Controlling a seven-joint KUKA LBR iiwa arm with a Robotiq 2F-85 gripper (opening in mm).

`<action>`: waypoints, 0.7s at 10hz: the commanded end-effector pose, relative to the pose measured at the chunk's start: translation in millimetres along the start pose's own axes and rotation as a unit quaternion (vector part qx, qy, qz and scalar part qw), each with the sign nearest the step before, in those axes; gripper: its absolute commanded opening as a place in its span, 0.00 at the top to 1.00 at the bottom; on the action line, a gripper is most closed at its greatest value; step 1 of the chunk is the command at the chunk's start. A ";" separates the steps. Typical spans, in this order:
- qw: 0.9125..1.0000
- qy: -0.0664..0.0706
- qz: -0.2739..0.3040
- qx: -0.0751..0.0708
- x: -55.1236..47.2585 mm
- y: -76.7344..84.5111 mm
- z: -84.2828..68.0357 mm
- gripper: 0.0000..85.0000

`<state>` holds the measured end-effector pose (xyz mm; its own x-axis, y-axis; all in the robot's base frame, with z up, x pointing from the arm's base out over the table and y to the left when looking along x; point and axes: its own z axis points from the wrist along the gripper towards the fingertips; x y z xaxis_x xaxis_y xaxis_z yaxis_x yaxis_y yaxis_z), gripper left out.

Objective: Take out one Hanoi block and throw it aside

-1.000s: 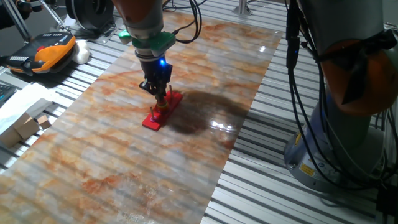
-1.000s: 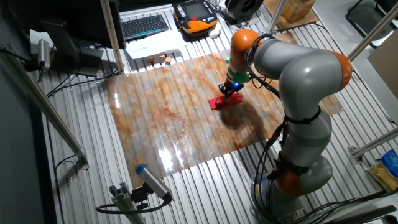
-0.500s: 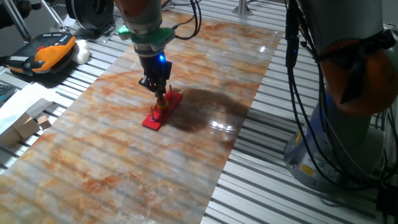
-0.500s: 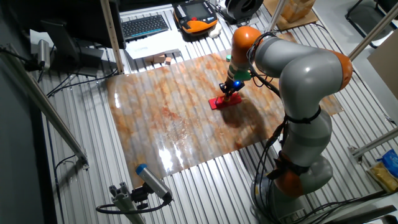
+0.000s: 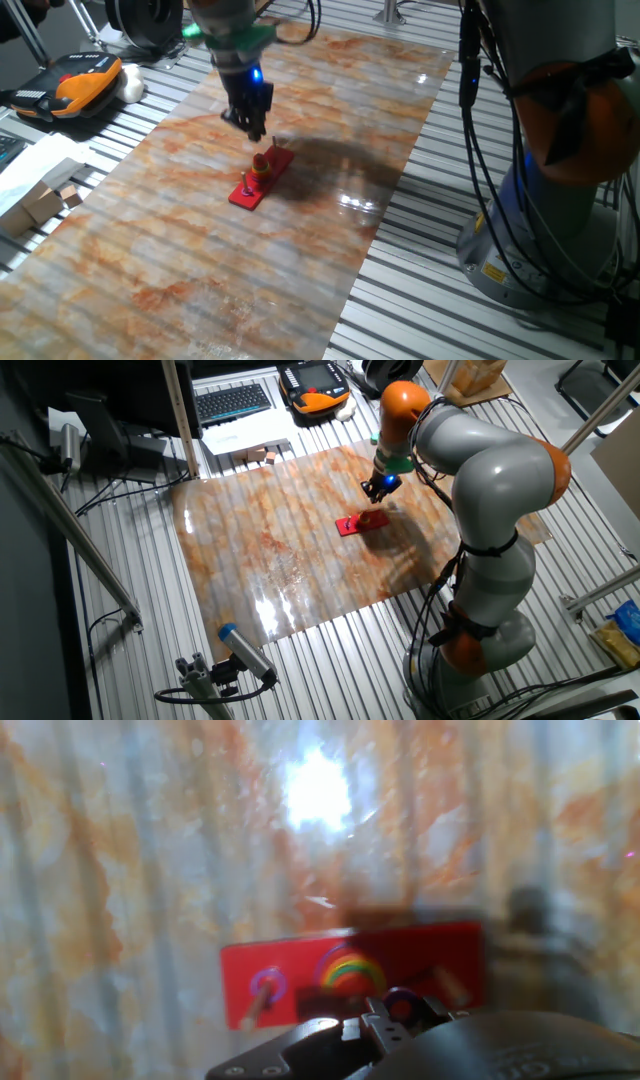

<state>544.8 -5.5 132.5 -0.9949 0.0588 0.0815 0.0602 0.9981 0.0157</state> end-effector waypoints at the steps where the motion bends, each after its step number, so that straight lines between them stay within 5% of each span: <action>1: 1.000 -0.008 -0.003 0.003 -4.3 -4.5 3.9 0.80; 5: 1.000 -0.013 -0.004 0.003 -18.5 -11.7 18.7 0.80; 6: 1.000 -0.005 -0.001 0.001 -21.2 -13.2 16.8 0.60; 7: 1.000 0.000 0.000 -0.004 -23.6 -15.5 15.3 0.60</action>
<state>566.2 -22.6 114.9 -0.9950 0.0592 0.0807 0.0612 0.9979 0.0226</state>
